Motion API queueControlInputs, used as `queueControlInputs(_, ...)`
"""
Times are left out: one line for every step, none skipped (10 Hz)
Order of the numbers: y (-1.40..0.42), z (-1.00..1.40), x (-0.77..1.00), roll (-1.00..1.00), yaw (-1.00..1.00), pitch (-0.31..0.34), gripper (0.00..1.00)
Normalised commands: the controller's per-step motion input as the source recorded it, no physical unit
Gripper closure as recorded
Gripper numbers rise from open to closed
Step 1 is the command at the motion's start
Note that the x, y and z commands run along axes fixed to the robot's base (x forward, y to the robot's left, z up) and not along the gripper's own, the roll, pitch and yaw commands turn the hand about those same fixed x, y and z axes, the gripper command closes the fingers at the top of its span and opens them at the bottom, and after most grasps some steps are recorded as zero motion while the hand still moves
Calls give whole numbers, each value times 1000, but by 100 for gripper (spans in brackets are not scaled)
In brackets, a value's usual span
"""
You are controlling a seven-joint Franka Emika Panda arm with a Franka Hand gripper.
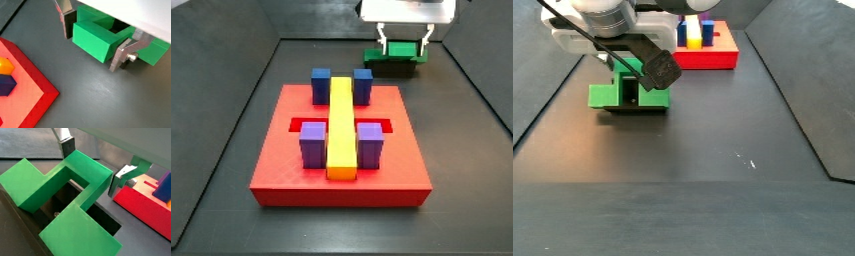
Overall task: Pick up the green object. Move up. Place the green object on the fixture. Regrasp the green object. Move to above the board. Insert the green object.
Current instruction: Regrasp the green object.
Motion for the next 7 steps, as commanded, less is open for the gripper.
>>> queueControlInputs(134,183,54,-31,0,0,0)
queueControlInputs(283,437,120,-320,0,0,0)
queueControlInputs(237,463,137,-380,0,0,0)
queueControlInputs(160,449,123,-323,0,0,0)
queueControlInputs(143,469,54,-49,6,0,0)
queueControlInputs(0,626,0,463,83,131,0)
queueControlInputs(-80,437,77,1000,117,294,0)
